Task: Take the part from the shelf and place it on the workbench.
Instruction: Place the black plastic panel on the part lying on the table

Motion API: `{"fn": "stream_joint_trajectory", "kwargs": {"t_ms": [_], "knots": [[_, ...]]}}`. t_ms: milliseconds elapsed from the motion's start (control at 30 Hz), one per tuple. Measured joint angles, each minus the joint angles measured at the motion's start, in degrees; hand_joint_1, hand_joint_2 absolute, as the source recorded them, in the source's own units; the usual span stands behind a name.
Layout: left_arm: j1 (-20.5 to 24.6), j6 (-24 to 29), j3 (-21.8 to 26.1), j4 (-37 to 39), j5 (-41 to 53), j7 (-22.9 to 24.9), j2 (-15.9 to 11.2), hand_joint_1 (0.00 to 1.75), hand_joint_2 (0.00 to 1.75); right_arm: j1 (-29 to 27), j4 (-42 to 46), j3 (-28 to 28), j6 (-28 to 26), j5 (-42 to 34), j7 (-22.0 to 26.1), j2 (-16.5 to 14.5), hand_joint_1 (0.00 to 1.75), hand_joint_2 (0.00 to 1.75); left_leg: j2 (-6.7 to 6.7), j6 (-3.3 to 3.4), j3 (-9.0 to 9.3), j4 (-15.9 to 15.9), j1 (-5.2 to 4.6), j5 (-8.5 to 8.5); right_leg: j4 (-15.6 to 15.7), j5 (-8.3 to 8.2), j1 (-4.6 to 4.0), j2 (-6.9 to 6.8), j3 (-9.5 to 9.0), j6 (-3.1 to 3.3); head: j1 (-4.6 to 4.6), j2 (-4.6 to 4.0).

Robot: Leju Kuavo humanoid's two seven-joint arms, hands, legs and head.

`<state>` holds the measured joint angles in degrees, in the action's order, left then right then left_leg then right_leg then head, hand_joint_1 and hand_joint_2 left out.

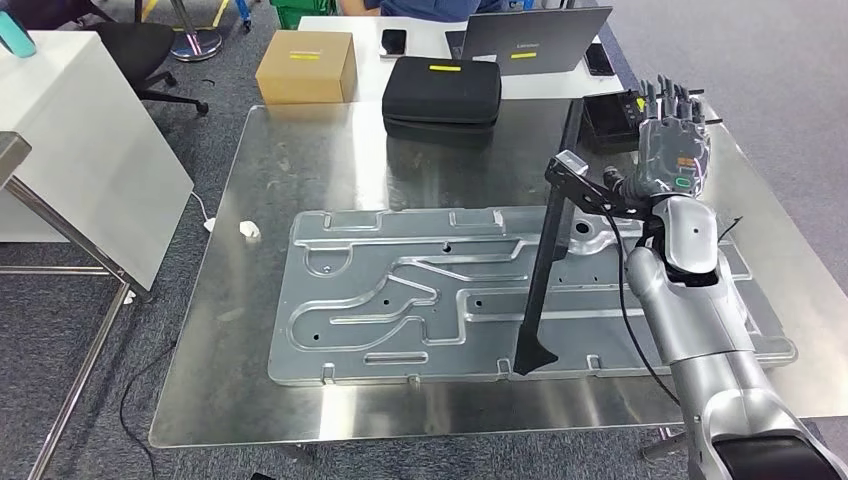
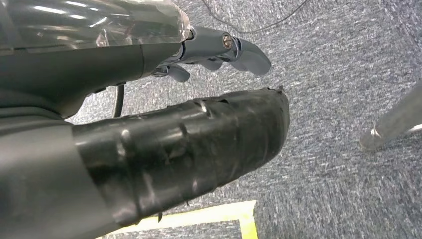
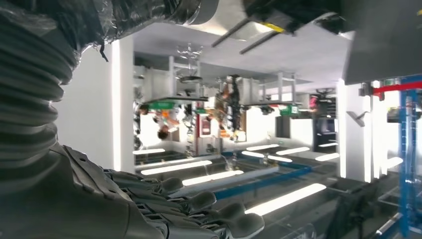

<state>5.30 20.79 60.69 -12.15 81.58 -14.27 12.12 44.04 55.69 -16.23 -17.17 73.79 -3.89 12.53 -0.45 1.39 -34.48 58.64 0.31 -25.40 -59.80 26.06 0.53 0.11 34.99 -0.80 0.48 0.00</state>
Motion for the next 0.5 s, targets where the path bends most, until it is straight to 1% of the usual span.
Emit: {"fn": "stream_joint_trajectory", "kwargs": {"t_ms": [33,67,100,133,167,233,267,300,333,367,400,433,467,500], "knots": [[0.0,0.0,0.0,0.0,-0.1,0.0,0.0,0.0,0.0,-0.4,0.5,0.0,0.0,0.1,0.0,0.3,0.0,1.75,-0.01,-0.24,0.0,0.0,-0.06,0.03,0.1,-0.12,-0.08,0.04,0.01,0.26,-0.01,0.0],[0.0,0.0,0.0,0.0,-0.1,-0.1,0.1,0.0,0.0,-0.9,1.1,0.0,0.1,0.1,0.0,0.5,0.0,1.75,0.0,-0.5,-0.06,-0.1,-0.07,-0.04,0.2,-0.24,0.07,0.03,-0.06,0.58,-0.01,0.0],[0.0,0.0,0.0,0.0,-0.1,-0.1,0.1,0.0,0.0,-1.2,1.5,0.0,0.1,0.2,0.0,0.7,0.0,1.75,0.03,-0.76,-0.23,0.3,-0.08,-0.46,0.4,-0.37,0.24,0.02,-0.1,0.96,-0.02,0.0],[0.0,0.0,0.0,0.0,-0.2,-0.2,0.1,0.0,0.0,-1.4,2.0,0.0,0.1,0.2,0.0,0.8,0.0,1.75,0.06,-1.01,-0.77,1.6,-0.09,-1.42,0.6,-0.51,0.44,0.0,-0.13,1.36,-0.05,0.0],[0.0,0.1,0.1,0.0,-0.2,-0.2,0.1,0.0,0.0,-1.6,2.4,0.0,0.1,0.2,0.1,0.9,0.0,1.75,0.09,-1.23,-1.8,4.1,-0.03,-2.95,0.7,-0.61,0.59,-0.03,-0.17,1.68,-0.07,0.0],[0.0,0.1,0.1,0.0,-0.4,-0.3,0.1,0.0,0.0,-2.4,3.1,0.0,0.4,0.4,0.1,1.2,0.0,1.75,0.13,-1.59,-5.05,11.6,0.13,-6.6,0.7,-0.61,0.52,-0.07,-0.15,1.98,-0.1,0.0],[0.0,0.2,0.1,0.0,-0.5,-0.3,0.1,0.0,0.0,-3.1,3.6,0.0,0.6,0.5,0.2,1.4,0.0,1.75,0.13,-1.7,-6.51,14.8,0.21,-7.69,0.7,-0.6,0.46,-0.09,-0.15,1.99,-0.09,0.0],[-0.1,0.2,0.1,0.0,-0.6,-0.3,0.1,0.0,0.0,-3.9,4.0,0.0,0.8,0.6,0.2,1.7,0.0,1.75,0.14,-1.73,-7.16,16.1,0.24,-7.68,0.7,-0.59,0.41,-0.1,-0.16,2.0,-0.09,0.0],[-0.1,0.3,0.1,0.0,-0.7,-0.3,0.1,0.0,0.0,-4.8,4.6,0.0,0.9,0.8,0.3,2.0,0.0,1.75,0.14,-1.66,-6.65,15.0,0.26,-6.5,0.7,-0.58,0.36,-0.09,-0.19,1.98,-0.1,0.0],[-0.1,0.5,0.2,0.0,-0.8,-0.3,0.1,0.0,0.0,-5.6,5.2,0.0,0.9,1.0,0.4,2.3,0.0,1.75,0.14,-1.49,-5.13,11.8,0.27,-4.53,0.6,-0.55,0.34,-0.08,-0.25,1.94,-0.1,0.0],[-0.1,0.6,0.2,0.0,-0.9,-0.4,0.1,0.0,0.0,-6.4,5.9,0.1,0.9,1.1,0.5,2.7,0.0,1.75,0.13,-1.23,-3.13,7.5,0.25,-2.58,0.6,-0.49,0.31,-0.07,-0.31,1.86,-0.1,0.0],[-0.1,0.7,0.2,0.0,-1.0,-0.4,0.1,0.0,0.0,-7.2,6.5,0.3,0.7,1.2,0.6,3.1,0.0,1.75,0.11,-0.96,-1.25,3.7,0.15,-1.27,0.6,-0.43,0.2,-0.05,-0.31,1.69,-0.09,0.0],[0.0,0.7,0.3,0.0,-1.1,-0.4,0.1,0.0,0.0,-8.0,7.2,0.5,0.5,1.3,0.7,3.4,0.0,1.75,0.09,-0.74,0.0,1.1,0.04,-0.62,0.5,-0.41,0.1,-0.04,-0.3,1.47,-0.08,0.0],[0.0,0.7,0.3,0.0,-1.2,-0.5,0.1,0.0,0.0,-8.9,7.7,0.8,0.2,1.3,0.8,3.8,0.0,1.75,0.05,-0.55,0.59,0.0,-0.08,-0.58,0.6,-0.41,0.02,-0.04,-0.28,1.21,-0.06,0.0]]}}
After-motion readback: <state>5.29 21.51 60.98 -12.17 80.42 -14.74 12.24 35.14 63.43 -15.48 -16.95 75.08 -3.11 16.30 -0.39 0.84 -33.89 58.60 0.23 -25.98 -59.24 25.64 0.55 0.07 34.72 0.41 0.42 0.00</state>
